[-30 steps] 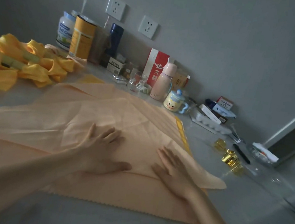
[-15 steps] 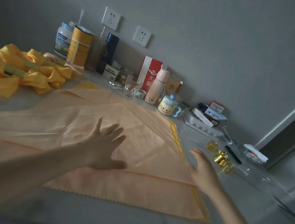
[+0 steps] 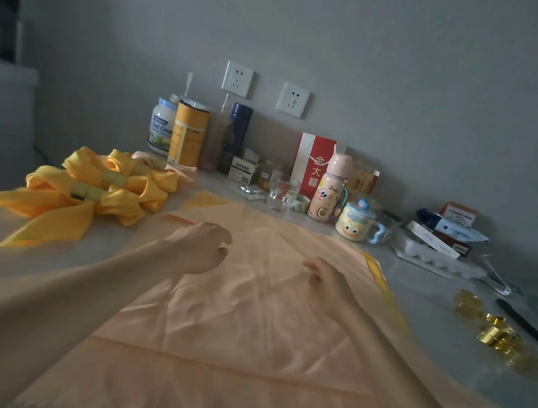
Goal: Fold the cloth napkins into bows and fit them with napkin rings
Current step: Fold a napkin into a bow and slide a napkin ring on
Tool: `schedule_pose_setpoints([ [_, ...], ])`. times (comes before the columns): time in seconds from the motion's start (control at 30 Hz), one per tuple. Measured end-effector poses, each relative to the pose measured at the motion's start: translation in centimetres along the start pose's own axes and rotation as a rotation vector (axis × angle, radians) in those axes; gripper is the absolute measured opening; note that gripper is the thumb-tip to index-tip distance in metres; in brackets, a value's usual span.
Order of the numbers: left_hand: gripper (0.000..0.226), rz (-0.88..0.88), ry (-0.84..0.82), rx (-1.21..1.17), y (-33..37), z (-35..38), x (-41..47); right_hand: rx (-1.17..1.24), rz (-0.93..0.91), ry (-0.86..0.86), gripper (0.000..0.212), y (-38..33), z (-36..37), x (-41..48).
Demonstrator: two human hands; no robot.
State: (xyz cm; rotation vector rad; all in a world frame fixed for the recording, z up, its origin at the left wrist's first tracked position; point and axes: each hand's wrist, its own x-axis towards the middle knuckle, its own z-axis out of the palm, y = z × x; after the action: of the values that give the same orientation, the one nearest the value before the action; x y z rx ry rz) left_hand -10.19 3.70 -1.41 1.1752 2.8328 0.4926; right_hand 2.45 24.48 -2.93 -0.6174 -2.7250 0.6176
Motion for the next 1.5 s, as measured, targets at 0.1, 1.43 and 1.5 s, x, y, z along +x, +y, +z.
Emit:
schedule_pose_setpoints([
  [0.1,0.042,-0.09,-0.041,-0.008,-0.7,0.5,3.1,-0.065,0.071,-0.031,0.04,1.4,0.7,2.3],
  [1.43,0.028,-0.24,0.1,-0.518,-2.8,3.8,11.3,0.22,0.123,0.016,0.025,2.6,3.2,10.0],
  [1.5,0.026,-0.191,0.124,-0.532,-3.1,4.0,11.2,0.199,0.117,0.034,0.028,2.7,3.5,10.1],
])
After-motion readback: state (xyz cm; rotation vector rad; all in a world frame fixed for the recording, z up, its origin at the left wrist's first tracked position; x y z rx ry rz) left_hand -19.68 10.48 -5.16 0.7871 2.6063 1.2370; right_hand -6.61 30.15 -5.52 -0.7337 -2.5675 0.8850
